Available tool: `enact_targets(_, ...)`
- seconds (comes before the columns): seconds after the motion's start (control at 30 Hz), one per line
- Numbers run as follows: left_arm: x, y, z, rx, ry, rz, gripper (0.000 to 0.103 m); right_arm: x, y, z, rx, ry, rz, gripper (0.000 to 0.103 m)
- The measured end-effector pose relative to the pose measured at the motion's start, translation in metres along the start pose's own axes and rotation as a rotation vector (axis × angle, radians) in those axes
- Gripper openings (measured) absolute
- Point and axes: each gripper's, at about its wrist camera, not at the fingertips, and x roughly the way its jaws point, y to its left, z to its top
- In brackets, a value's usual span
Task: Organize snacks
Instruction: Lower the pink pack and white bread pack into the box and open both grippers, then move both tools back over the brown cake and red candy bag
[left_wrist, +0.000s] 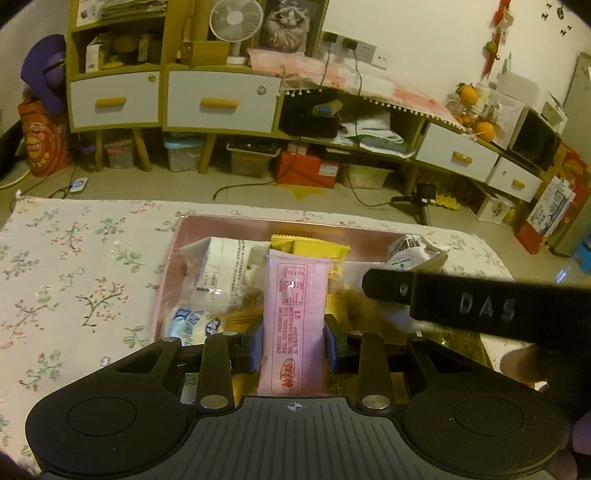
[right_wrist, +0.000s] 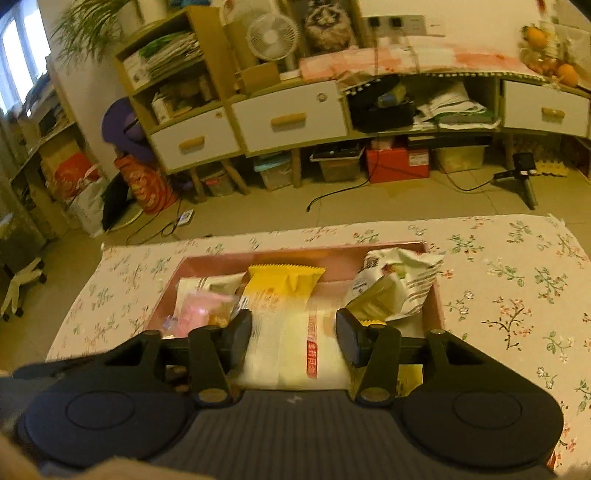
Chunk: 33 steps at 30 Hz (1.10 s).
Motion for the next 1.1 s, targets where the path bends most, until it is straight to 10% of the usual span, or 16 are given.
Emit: enact_targets(1.1, -0.084, 0.005, -0.040, 0.042, 0.016, -0.059, 0.086, -0.070, 0.001, -0.024, -0.020, -0.004, -0.036, 0.093)
